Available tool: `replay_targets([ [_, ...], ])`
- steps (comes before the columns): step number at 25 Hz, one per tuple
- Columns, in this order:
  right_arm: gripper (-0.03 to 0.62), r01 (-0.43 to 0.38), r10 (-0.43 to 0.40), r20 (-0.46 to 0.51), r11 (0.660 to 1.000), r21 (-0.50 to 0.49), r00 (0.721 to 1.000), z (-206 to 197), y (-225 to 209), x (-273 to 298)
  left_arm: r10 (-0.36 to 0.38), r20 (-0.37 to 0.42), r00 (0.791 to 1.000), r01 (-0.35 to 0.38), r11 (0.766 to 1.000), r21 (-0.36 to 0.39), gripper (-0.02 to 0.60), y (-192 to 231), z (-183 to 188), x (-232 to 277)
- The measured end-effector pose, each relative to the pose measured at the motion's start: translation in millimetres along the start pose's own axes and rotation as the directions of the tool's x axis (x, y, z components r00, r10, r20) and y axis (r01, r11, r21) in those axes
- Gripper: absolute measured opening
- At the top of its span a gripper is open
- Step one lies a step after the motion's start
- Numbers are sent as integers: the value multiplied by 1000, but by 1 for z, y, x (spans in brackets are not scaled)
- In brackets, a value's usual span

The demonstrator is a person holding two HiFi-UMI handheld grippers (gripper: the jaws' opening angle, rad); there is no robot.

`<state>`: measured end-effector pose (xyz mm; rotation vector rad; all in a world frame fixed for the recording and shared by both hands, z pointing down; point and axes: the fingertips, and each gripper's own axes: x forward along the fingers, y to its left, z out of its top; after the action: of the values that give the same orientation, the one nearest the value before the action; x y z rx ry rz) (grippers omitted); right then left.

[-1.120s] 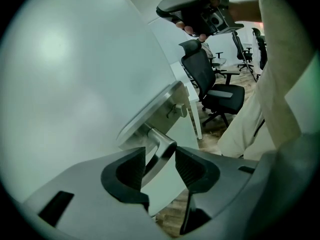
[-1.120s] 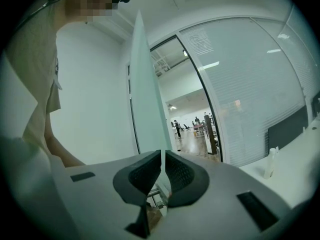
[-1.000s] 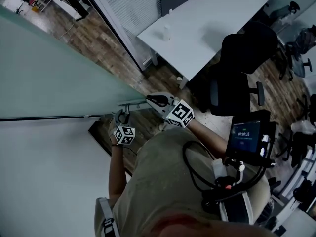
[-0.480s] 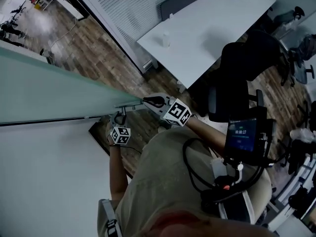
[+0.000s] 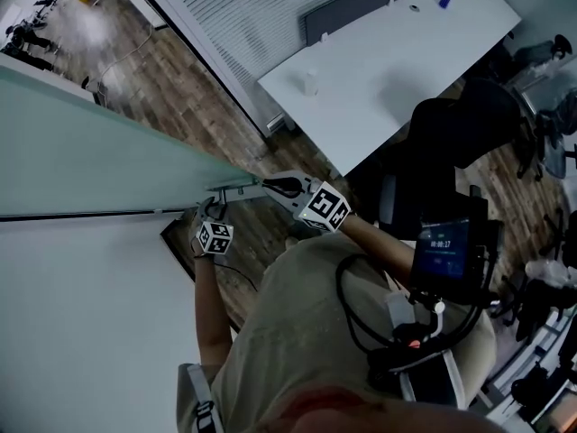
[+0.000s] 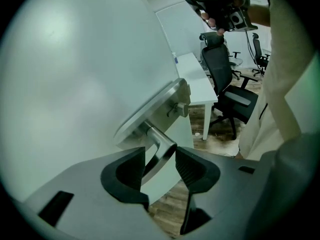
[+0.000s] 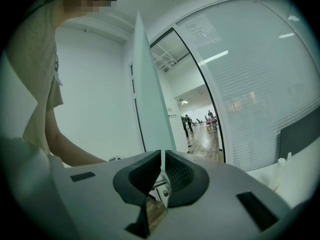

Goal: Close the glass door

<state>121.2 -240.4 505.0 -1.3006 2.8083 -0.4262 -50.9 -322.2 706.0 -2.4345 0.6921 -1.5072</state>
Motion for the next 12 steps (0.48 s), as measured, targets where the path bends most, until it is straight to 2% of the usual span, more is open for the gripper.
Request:
replay_targets([
  [12,17,-2,2,-4,999,-36,1000,-9,-18,-8,72,12,997,-71,995,-70,198,24,-3,28],
])
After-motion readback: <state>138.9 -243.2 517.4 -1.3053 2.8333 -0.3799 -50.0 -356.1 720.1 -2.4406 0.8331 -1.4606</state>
